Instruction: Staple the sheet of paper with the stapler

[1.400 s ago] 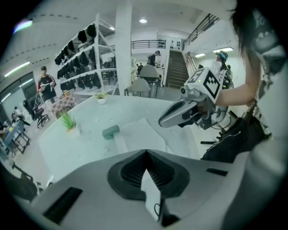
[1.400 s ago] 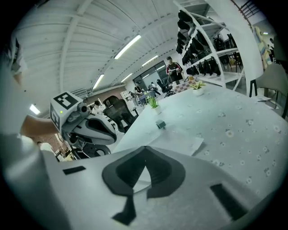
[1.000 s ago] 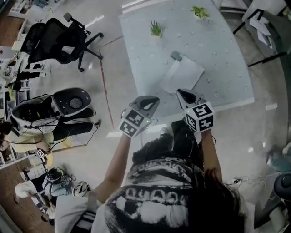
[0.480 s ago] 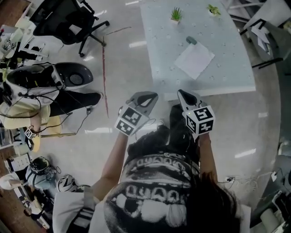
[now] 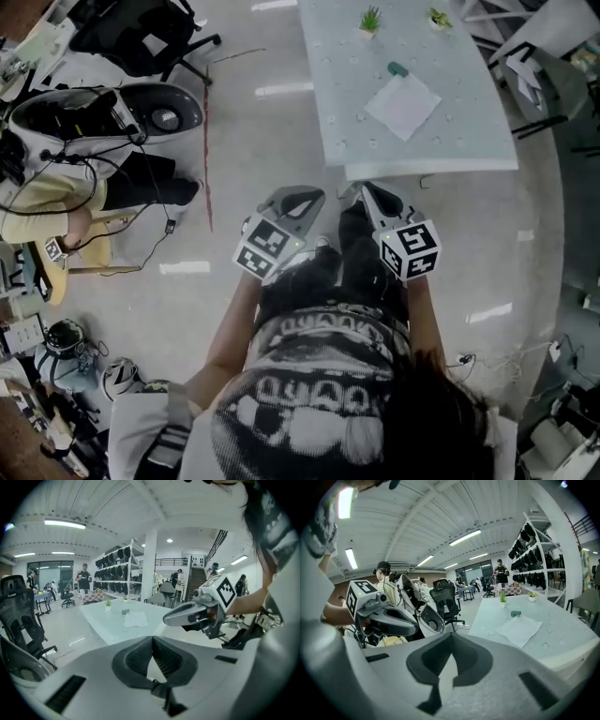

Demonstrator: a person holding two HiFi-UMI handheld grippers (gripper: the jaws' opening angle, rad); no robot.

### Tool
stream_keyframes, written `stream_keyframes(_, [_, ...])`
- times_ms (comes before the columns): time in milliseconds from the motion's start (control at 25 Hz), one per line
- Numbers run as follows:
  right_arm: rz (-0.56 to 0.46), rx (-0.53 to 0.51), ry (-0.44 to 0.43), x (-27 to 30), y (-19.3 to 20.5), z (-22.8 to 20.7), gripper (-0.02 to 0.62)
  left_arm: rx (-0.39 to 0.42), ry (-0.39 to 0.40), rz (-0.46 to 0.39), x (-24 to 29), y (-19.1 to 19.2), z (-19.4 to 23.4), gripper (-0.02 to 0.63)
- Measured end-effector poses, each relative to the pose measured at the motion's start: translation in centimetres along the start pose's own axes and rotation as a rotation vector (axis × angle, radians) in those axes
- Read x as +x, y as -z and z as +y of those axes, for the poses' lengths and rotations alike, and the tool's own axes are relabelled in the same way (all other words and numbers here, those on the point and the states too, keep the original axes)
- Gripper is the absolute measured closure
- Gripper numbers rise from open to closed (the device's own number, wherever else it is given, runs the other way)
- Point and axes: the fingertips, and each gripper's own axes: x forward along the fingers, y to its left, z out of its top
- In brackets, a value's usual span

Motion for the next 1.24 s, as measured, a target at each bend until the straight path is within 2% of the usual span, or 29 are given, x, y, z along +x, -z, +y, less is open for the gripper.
stream_keyframes(160, [-0.011, -0.040, -0.014, -0.9, -0.4, 1.3, 0.597, -0.011, -0.007, -0.029, -1.2, 0.0, -0.7, 0.603])
stream_keyframes(480, [0.002, -0.046, -0.023, -1.8, 0.9, 2.6, 0.597, -0.006, -0.024, -0.056, -2.7, 0.5, -1.4, 0.603])
stream_keyframes(1240, [-0.011, -0.007, 0.030, -4.2, 1.4, 1.2, 0.597, 0.040, 0.021, -0.063, -2.9, -0.1, -4.4, 0.603])
